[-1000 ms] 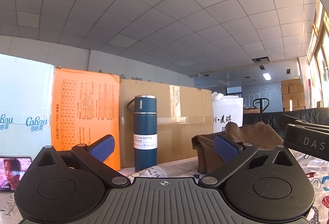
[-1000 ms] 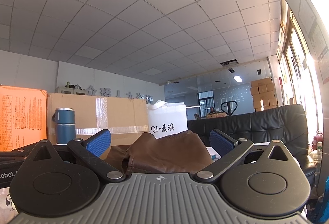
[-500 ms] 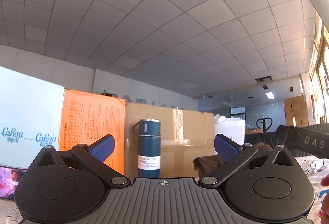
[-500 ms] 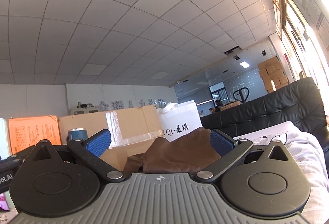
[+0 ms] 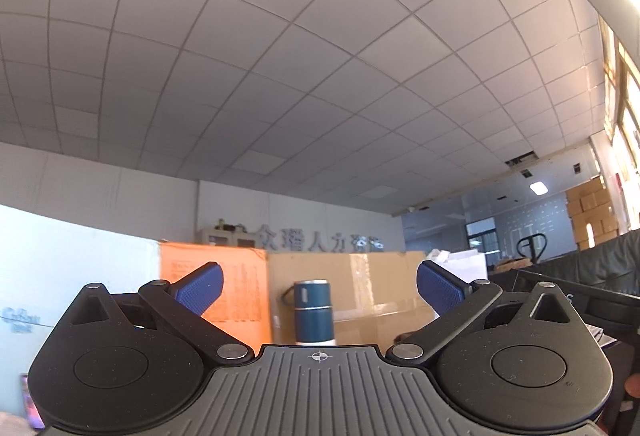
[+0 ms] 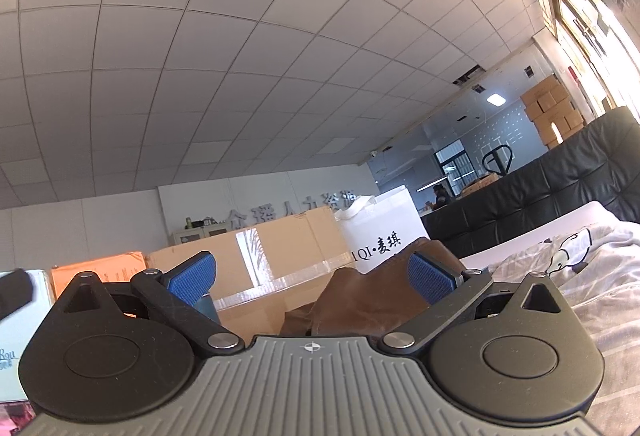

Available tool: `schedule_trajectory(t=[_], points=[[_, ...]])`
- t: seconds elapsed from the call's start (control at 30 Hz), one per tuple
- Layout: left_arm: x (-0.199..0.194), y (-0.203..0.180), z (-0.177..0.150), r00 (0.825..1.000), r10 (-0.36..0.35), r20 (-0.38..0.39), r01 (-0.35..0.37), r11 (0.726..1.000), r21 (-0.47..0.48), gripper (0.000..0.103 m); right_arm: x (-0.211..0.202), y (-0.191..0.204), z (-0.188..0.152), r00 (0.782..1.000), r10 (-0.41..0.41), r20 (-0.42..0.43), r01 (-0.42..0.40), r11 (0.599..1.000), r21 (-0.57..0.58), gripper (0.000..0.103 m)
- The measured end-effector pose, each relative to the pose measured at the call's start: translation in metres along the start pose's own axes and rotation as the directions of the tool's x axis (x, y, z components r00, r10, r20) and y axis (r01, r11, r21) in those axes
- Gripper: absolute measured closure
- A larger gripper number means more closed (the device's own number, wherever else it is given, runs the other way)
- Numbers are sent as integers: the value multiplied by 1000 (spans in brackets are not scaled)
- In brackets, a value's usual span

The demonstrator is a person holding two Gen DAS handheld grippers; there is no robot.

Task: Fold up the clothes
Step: 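Swing both tools toward the cream knit sweater on the bed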

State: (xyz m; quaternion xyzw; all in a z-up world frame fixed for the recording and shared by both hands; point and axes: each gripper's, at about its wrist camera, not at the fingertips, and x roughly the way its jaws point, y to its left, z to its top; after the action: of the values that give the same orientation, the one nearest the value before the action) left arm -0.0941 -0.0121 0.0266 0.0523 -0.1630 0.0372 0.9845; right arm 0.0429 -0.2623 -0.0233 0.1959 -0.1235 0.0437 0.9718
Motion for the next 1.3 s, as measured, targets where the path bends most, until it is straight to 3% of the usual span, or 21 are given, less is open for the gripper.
schedule_trajectory(t=[0.13,0.27,0.4,0.5,0.6,0.67,0.8,0.9,0.93,0.97,1.13,1.23,1.3], points=[[-34,20,16,996,86,3,-86,996,33,0,-5,4,-2,1000,30,-7,-30,1000,-6,0],[-73,44,37,980,195,43,-198,977,84,0,-18,12,-1,996,85,-29,-86,996,-26,0],[-109,74,58,945,310,103,-322,938,130,0,-44,28,10,984,172,-40,-174,983,-60,0],[-132,97,75,904,397,160,-421,893,161,0,-67,45,28,959,274,-67,-273,962,24,0],[-150,120,97,845,477,243,-522,835,175,0,-84,70,49,907,405,-113,-395,913,100,0],[-162,133,113,793,527,307,-591,787,175,0,-95,93,63,864,487,-130,-472,872,130,0],[-183,163,142,686,618,384,-704,698,131,0,-108,138,98,748,644,-163,-608,762,223,0],[-195,199,152,624,692,363,-751,659,34,0,-106,171,122,660,723,-204,-652,686,323,0],[-198,211,152,613,714,338,-759,651,-1,0,-105,183,126,631,743,-226,-663,667,341,0],[-201,228,150,617,731,292,-756,654,-38,0,-103,196,127,598,762,-248,-678,646,351,0],[-216,308,104,698,716,-9,-697,677,-238,0,-106,252,104,480,808,-341,-712,586,388,0],[-237,353,78,738,647,-193,-666,650,-366,0,-98,286,71,368,835,-408,-714,535,451,0],[-251,386,62,788,539,-297,-609,613,-503,0,-96,313,45,291,841,-456,-708,510,489,0]])
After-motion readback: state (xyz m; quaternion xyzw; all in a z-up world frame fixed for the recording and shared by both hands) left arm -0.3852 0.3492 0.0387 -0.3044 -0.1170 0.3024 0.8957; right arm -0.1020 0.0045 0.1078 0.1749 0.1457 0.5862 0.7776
